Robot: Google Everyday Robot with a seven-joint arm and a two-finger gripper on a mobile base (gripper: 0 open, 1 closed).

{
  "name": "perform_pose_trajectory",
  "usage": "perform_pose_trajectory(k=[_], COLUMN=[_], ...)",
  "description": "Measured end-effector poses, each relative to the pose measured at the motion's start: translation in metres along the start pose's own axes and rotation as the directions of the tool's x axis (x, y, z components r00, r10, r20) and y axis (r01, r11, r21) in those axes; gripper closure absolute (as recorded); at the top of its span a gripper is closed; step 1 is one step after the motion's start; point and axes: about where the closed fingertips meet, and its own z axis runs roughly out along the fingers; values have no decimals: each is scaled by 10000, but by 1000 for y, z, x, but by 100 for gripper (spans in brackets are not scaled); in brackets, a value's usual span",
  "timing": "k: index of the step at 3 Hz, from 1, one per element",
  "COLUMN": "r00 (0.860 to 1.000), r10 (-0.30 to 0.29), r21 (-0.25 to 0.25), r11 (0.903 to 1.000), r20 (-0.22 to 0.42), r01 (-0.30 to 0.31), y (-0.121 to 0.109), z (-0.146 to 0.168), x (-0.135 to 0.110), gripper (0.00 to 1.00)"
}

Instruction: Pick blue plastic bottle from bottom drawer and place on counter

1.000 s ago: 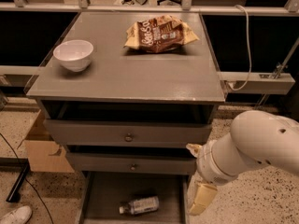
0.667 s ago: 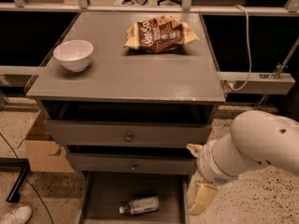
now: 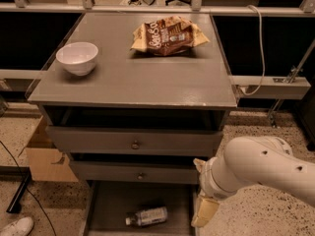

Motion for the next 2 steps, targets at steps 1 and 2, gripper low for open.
perform_pose_trajectory(k=[1,2], r00=[10000,9998], r10=[0,-112], r21=[0,-159], r11=[10000,9998], r20=[0,145], r01=[0,114], y=[0,8], z=[0,22], x=[0,-1], gripper=[0,0])
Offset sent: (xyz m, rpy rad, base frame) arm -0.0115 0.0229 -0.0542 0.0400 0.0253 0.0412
